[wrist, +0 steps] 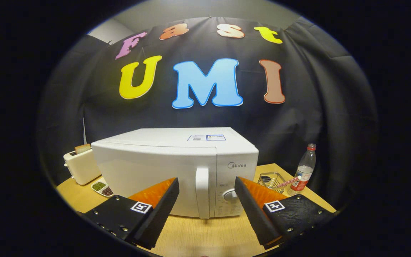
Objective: Open the microwave, put the food inside, and close the microwave door.
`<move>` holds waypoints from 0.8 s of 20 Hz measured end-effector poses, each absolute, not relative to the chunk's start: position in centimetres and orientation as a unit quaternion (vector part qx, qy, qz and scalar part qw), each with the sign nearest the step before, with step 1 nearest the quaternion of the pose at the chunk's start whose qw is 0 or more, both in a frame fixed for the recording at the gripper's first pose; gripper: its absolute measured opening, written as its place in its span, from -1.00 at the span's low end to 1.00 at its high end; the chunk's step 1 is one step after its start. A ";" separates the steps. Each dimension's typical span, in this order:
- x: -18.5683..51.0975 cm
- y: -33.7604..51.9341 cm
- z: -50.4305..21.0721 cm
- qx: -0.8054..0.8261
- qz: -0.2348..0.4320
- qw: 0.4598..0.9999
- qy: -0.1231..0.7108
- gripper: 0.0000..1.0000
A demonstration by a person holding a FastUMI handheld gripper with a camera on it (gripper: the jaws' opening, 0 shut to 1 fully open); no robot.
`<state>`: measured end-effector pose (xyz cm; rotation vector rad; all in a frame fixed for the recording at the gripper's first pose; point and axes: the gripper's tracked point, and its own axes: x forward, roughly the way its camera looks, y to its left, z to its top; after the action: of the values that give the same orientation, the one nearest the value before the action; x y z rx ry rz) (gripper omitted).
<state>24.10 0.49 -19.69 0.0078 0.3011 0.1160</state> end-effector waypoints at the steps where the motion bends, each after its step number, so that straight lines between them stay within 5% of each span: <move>1: 24.5 0.6 -20.5 0.003 0.060 0.986 0.156 0.99; 4: 25.6 0.9 -22.7 -0.002 0.064 0.982 0.178 0.97; 8: 26.5 0.8 -25.0 -0.014 0.063 0.977 0.204 0.69; 9: 26.5 0.9 -25.2 -0.017 0.065 0.976 0.206 0.33; 14: 26.6 1.5 -24.6 -0.031 0.069 0.977 0.197 -0.04; 15: 26.9 1.7 -24.5 -0.031 0.067 0.977 0.198 -0.41; 16: 27.1 1.6 -24.7 -0.031 0.063 0.977 0.200 -0.42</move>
<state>27.05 1.63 -24.66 -0.0621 0.4029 0.1271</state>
